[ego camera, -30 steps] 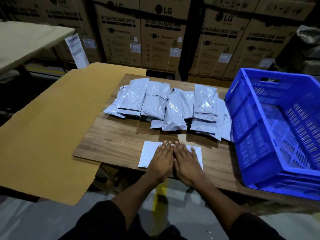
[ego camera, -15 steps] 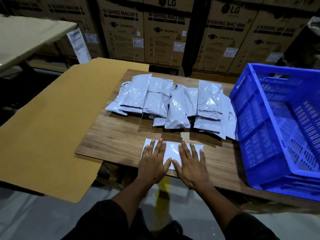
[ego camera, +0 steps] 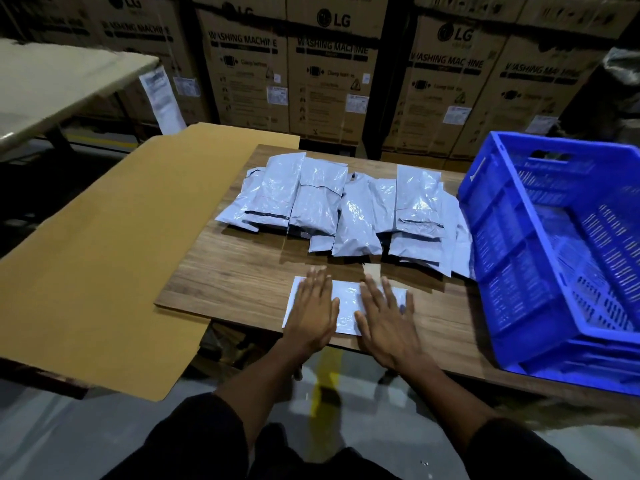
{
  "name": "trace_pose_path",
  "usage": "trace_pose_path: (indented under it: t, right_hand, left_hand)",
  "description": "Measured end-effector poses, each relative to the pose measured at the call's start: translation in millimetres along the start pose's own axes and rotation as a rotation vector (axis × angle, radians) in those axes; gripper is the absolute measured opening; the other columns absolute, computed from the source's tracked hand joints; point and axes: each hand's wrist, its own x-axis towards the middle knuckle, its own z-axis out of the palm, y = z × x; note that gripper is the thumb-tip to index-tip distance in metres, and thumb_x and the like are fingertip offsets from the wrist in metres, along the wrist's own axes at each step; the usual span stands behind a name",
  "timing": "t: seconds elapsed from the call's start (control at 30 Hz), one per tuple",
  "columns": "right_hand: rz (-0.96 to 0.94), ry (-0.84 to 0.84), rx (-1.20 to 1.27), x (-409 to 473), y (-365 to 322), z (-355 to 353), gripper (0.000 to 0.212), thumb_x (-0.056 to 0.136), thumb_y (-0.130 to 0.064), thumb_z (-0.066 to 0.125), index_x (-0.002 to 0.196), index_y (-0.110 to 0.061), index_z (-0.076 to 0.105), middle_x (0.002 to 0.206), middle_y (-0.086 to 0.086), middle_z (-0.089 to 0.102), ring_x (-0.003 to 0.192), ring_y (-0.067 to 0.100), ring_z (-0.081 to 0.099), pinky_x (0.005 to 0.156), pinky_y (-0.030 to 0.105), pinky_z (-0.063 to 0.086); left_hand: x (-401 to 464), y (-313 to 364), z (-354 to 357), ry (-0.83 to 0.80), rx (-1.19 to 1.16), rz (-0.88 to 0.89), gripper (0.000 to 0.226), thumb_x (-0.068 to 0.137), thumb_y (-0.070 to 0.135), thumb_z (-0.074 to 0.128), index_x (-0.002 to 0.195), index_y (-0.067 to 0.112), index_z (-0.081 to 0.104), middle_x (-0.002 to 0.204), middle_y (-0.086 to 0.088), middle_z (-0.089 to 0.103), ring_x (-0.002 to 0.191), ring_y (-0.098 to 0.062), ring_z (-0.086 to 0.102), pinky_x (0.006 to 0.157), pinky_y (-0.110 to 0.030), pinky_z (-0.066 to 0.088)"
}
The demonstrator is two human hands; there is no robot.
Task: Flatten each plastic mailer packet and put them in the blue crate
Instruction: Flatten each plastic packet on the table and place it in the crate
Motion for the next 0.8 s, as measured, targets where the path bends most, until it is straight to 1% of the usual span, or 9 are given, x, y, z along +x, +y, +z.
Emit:
trace_pose_path:
  t: [0.17, 0.3, 0.43, 0.5, 0.53, 0.6, 0.67, 0.73, 0.8]
  right_hand:
    - [-0.119, -0.089, -0.006, 10, -11, 9, 0.067, 0.094, -0.057, -0.006, 0.158, -0.037, -0.003, 0.164, -0.016, -0.014, 0.152, 0.021, -0.015, 0.116, 0.065, -0.003]
    - [-0.051, -0.095, 0.027, 0, 8, 13, 0.065, 0.097, -0.072, 0.012, 0.155, -0.047, -0.004, 0.162, -0.019, -0.020, 0.150, 0.020, -0.021, 0.115, 0.064, -0.007]
    - [-0.030, -0.155, 0.019, -11, 22, 6, 0.083, 0.087, -0.085, 0.015, 0.153, -0.044, -0.017, 0.157, -0.017, -0.034, 0.146, 0.018, -0.032, 0.112, 0.066, -0.010]
    - [-0.076, -0.092, 0.000, -16, 22, 3, 0.083, 0.089, -0.081, 0.024, 0.156, -0.041, -0.004, 0.163, -0.012, -0.022, 0.150, 0.022, -0.023, 0.112, 0.068, -0.004]
    - [-0.127, -0.024, -0.023, -18, 21, 2, 0.077, 0.092, -0.076, 0.029, 0.156, -0.037, 0.013, 0.167, -0.008, -0.005, 0.153, 0.025, -0.010, 0.112, 0.068, 0.002]
    - [-0.259, 0.087, -0.077, -19, 19, 2, 0.052, 0.097, -0.062, 0.038, 0.138, -0.031, 0.048, 0.160, -0.002, 0.031, 0.151, 0.030, 0.017, 0.112, 0.069, 0.019]
    - [-0.319, 0.167, -0.085, -17, 17, 4, 0.032, 0.098, -0.048, 0.042, 0.114, -0.027, 0.060, 0.149, -0.001, 0.048, 0.144, 0.033, 0.034, 0.106, 0.065, 0.035]
    - [-0.311, 0.237, -0.026, -15, 15, 9, 0.028, 0.098, -0.039, 0.040, 0.099, -0.024, 0.063, 0.139, 0.000, 0.058, 0.137, 0.035, 0.046, 0.097, 0.058, 0.048]
    - [-0.304, 0.321, 0.048, -13, 12, 8, 0.028, 0.097, -0.033, 0.041, 0.092, -0.019, 0.064, 0.134, 0.004, 0.062, 0.132, 0.036, 0.050, 0.092, 0.051, 0.053]
  left_hand:
    - [-11, 1, 14, -0.016, -0.001, 0.038, 0.068, 0.108, 0.044, 0.006, 0.149, 0.008, 0.047, 0.157, -0.011, 0.041, 0.146, -0.033, 0.037, 0.114, -0.056, 0.036]
    - [-15, -22, 21, -0.001, 0.107, 0.090, 0.062, 0.107, 0.056, 0.017, 0.156, 0.024, 0.036, 0.164, 0.001, 0.028, 0.152, -0.033, 0.023, 0.119, -0.057, 0.023]
    - [-8, -35, 18, -0.048, 0.165, 0.102, 0.067, 0.101, 0.065, 0.003, 0.160, 0.037, 0.017, 0.168, 0.012, 0.009, 0.155, -0.030, 0.005, 0.119, -0.060, 0.012]
    - [-5, -36, 16, -0.087, 0.174, 0.103, 0.074, 0.095, 0.069, -0.009, 0.160, 0.039, 0.008, 0.168, 0.015, 0.000, 0.155, -0.030, -0.005, 0.120, -0.060, 0.005]
    - [-3, -36, 15, -0.106, 0.173, 0.097, 0.078, 0.091, 0.071, -0.014, 0.160, 0.039, 0.004, 0.168, 0.015, -0.004, 0.154, -0.030, -0.010, 0.120, -0.060, 0.002]
    - [-2, -34, 12, -0.135, 0.150, 0.084, 0.087, 0.084, 0.075, -0.021, 0.160, 0.037, -0.002, 0.167, 0.015, -0.012, 0.153, -0.030, -0.018, 0.120, -0.059, -0.004]
    - [-3, -33, 6, -0.158, 0.140, 0.108, 0.098, 0.079, 0.081, -0.022, 0.160, 0.029, -0.007, 0.166, 0.010, -0.018, 0.152, -0.028, -0.022, 0.120, -0.058, -0.010]
    - [-5, -32, 3, -0.125, 0.159, 0.180, 0.104, 0.084, 0.083, -0.011, 0.161, 0.015, 0.000, 0.167, -0.001, -0.012, 0.154, -0.025, -0.014, 0.120, -0.059, -0.008]
    - [-9, -31, 3, -0.051, 0.229, 0.302, 0.093, 0.097, 0.075, 0.016, 0.159, 0.005, 0.019, 0.167, -0.010, 0.012, 0.155, -0.025, 0.005, 0.120, -0.060, 0.003]
